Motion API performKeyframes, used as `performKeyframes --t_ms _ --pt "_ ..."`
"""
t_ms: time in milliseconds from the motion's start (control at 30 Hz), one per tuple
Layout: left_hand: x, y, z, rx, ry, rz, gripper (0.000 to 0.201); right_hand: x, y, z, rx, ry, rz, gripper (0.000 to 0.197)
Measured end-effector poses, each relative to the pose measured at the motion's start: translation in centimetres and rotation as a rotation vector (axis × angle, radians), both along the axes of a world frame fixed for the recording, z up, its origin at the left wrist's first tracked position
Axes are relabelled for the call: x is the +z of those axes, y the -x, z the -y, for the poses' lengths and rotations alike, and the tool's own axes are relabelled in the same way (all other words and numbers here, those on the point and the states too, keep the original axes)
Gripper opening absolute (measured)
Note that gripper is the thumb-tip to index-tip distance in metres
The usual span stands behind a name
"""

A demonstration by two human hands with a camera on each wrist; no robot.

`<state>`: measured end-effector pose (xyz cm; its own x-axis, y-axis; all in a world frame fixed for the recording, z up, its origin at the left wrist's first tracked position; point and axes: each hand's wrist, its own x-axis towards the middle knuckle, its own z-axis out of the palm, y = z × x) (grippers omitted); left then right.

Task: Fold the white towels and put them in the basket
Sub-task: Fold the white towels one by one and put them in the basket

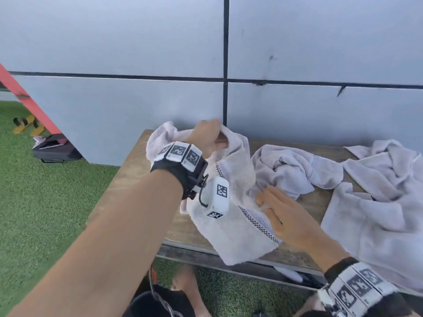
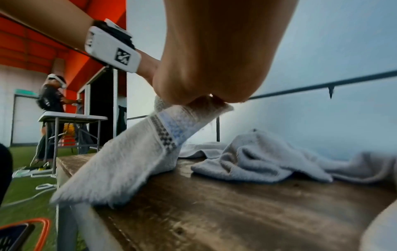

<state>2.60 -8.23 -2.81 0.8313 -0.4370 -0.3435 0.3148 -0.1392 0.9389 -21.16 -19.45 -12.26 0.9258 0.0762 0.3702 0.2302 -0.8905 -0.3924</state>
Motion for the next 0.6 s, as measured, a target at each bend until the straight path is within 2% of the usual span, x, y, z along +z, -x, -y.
performKeyframes --t_ms 67,100,133,167,200,233,267,333,400,433,500,600 --pt "0.4 0.8 1.8 -0.093 0.194 -0.1 0.02 0.8 1.2 1.0 0.031 0.071 0.023 0.027" --pt "0.1 1.2 2.5 -0.229 0.252 -0.132 0.024 1.0 1.6 1.5 0.021 0.092 0.013 0.033" --pt "-0.3 1.7 2.9 -0.412 0.213 -0.085 0.026 1.1 2.0 2.1 -0.002 0.098 -0.013 0.036" --pt "-0.4 2.3 3.1 -0.573 0.05 0.021 0.024 1.2 2.2 2.7 -0.035 0.09 -0.051 0.037" --pt "-0.9 3.0 3.1 -0.67 -0.207 0.215 0.018 1.1 2.5 3.3 -0.069 0.071 -0.083 0.035" --pt "-1.7 3.6 3.0 -0.689 -0.43 0.445 0.02 1.0 2.7 3.8 -0.094 0.046 -0.102 0.031" --pt "-2.3 4.4 2.9 -0.71 -0.554 0.582 0.027 0.8 2.9 4.1 -0.106 0.021 -0.106 0.027" --pt "-3.8 5.5 2.0 -0.861 -0.562 0.565 0.037 0.5 3.2 4.2 -0.102 -0.012 -0.086 0.02" --pt "-4.8 6.6 0.8 -1.063 -0.647 0.468 0.046 0.5 3.4 4.0 -0.123 -0.033 -0.053 0.017" --pt "-5.3 6.8 0.2 -1.14 -0.707 0.485 0.048 0.7 3.3 3.9 -0.15 -0.05 -0.039 0.015" --pt "-5.6 7.2 -1.0 -1.18 -0.74 0.58 0.041 1.0 3.1 3.6 -0.196 -0.084 -0.02 0.011" --pt "-5.2 7.7 -2.7 -1.07 -0.703 0.771 0.02 1.6 2.5 3.1 -0.196 -0.097 -0.02 0.007"
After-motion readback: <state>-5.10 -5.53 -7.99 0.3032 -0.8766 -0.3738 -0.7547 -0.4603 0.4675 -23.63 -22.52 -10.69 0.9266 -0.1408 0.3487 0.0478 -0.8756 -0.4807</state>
